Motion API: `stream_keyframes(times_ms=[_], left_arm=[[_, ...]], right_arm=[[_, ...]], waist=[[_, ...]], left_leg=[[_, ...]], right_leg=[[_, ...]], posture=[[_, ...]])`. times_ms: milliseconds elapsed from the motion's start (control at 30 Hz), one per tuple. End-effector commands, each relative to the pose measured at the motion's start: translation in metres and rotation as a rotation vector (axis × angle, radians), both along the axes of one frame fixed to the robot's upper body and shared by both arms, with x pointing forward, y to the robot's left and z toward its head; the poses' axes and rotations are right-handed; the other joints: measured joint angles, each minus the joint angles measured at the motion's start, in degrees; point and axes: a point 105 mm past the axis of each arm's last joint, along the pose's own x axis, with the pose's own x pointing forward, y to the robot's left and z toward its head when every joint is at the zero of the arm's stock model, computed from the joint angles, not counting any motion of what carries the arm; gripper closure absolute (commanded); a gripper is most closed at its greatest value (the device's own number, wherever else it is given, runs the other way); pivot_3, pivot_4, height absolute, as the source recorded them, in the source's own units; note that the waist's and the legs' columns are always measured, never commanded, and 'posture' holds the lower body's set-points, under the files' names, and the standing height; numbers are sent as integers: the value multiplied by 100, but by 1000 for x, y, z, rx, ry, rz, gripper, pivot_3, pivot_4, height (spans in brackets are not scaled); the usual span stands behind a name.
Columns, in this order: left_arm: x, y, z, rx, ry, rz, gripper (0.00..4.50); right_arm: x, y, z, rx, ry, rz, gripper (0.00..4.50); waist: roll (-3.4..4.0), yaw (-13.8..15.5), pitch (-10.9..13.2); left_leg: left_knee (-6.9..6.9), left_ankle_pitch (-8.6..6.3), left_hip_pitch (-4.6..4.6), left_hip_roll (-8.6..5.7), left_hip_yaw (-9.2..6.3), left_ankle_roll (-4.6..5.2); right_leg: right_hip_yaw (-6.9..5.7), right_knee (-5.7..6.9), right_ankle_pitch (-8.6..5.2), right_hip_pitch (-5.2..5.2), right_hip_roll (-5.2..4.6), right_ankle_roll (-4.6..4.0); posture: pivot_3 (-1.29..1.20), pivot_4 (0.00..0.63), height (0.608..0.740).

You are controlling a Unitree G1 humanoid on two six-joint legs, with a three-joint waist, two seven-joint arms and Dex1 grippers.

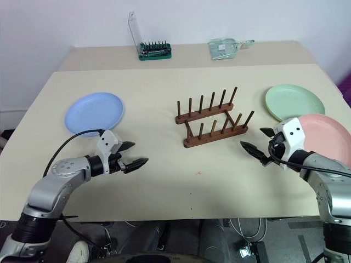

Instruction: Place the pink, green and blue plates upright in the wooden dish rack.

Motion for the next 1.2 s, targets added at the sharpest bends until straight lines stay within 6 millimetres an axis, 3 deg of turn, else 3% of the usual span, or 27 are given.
stream_keyframes(times_ms=[33,233,533,733,833,967,1133,1200], left_arm=[[-2,-2,9,5,-33,-15,0],[-2,-4,8,0,-41,5,0],[-11,-21,4,-2,-20,-59,0],[-8,-60,-3,-9,-7,-174,0],[-5,-91,-4,-45,0,-244,0],[21,-125,-9,-5,-46,-228,0],[36,-152,-12,-39,-31,-261,0],[41,-160,-14,-32,-46,-280,527]], right_arm=[[0,4,10,-6,-57,11,33],[3,12,8,12,-59,25,33],[-14,31,-5,19,-16,70,33],[-23,47,-15,47,-7,75,33],[-30,55,-15,58,-9,73,33],[-41,57,-11,59,-19,55,33],[-51,57,-14,58,-4,36,33],[-53,56,-15,50,-3,29,0]], waist=[[1,-7,0],[1,-2,2],[4,-1,3],[3,13,4],[6,21,3],[3,64,4],[0,40,5],[-2,50,6]], left_leg=[[0,0,0,0,0,0],[0,-1,1,0,1,1],[-2,-4,0,0,1,1],[0,-6,1,-1,3,4],[1,-6,3,-1,2,4],[12,-4,3,-5,2,1],[14,-3,7,-2,5,0],[16,-4,6,-4,5,1]], right_leg=[[0,0,0,0,0,0],[2,0,0,-1,1,0],[4,-1,0,-1,0,0],[7,-1,0,2,1,0],[7,1,0,2,3,0],[7,0,5,10,1,8],[10,-1,6,12,4,12],[10,-1,6,14,4,14]], posture=[[0,150,740],[0,150,740],[0,150,740],[0,150,740],[0,150,740],[0,150,740],[0,150,740],[0,150,740]])
